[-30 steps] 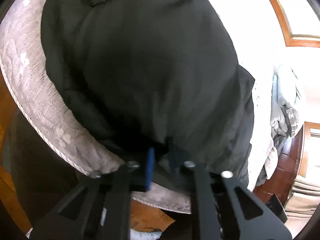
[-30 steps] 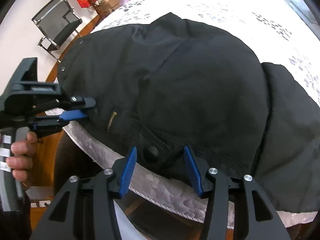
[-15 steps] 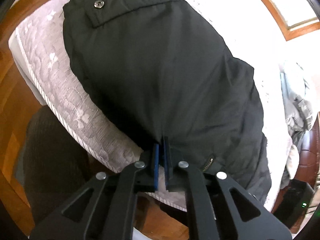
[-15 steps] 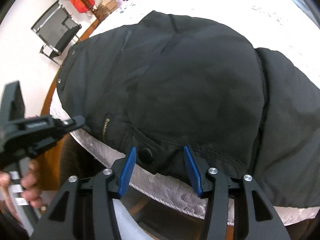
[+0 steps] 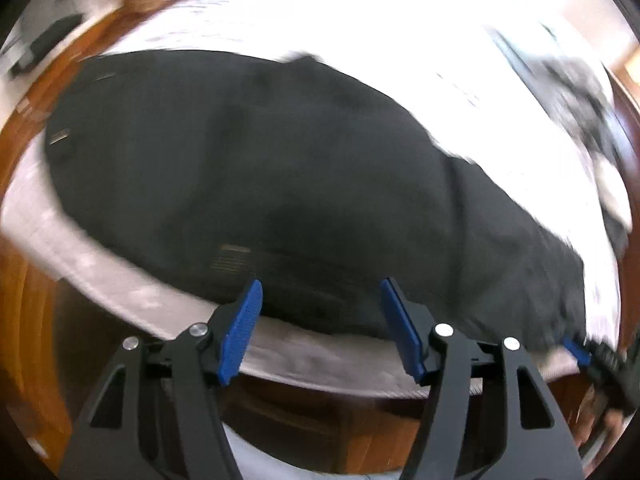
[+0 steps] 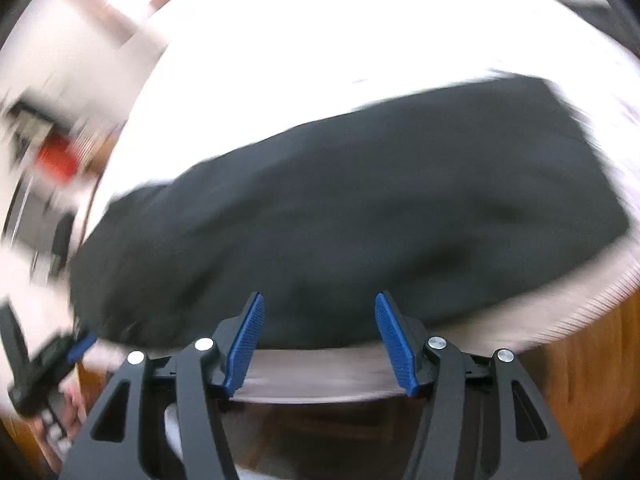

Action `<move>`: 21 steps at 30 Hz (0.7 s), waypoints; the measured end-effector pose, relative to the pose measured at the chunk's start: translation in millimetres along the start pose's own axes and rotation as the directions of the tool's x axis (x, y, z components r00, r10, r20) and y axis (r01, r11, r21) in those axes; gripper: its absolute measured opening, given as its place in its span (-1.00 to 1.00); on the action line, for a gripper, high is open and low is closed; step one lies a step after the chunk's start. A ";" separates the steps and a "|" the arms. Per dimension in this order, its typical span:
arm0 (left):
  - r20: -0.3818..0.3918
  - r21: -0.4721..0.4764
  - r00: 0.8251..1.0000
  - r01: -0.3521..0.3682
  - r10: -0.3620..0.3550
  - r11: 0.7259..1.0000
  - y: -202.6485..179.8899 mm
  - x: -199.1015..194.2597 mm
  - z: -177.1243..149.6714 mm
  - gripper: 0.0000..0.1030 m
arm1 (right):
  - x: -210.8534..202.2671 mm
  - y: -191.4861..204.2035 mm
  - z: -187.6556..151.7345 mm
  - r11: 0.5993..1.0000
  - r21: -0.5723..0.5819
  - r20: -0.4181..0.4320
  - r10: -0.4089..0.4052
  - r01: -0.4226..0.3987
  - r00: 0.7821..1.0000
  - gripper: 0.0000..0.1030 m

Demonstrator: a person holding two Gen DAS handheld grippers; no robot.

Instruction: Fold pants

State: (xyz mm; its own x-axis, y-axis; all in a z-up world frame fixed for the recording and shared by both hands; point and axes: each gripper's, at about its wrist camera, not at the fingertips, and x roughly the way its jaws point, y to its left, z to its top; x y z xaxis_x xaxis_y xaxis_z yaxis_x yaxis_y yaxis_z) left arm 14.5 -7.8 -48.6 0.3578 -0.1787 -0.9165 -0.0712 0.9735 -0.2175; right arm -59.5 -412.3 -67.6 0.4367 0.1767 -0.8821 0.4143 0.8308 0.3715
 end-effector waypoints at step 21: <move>0.043 0.324 0.993 -0.118 0.110 0.938 -143.3 85.3 -15.5 0.32 | 14.6 -137.9 56.5 0.973 0.225 0.109 0.032 -0.056 0.993 -0.63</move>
State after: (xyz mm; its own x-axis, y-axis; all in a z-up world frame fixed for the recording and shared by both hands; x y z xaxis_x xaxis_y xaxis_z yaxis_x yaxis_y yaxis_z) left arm 40.7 -164.8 -100.8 0.3876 -0.0641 -0.9196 0.1930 0.9811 0.0130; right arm -65.1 -554.1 -115.4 0.5344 0.1441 -0.8328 0.5581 0.6799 0.4758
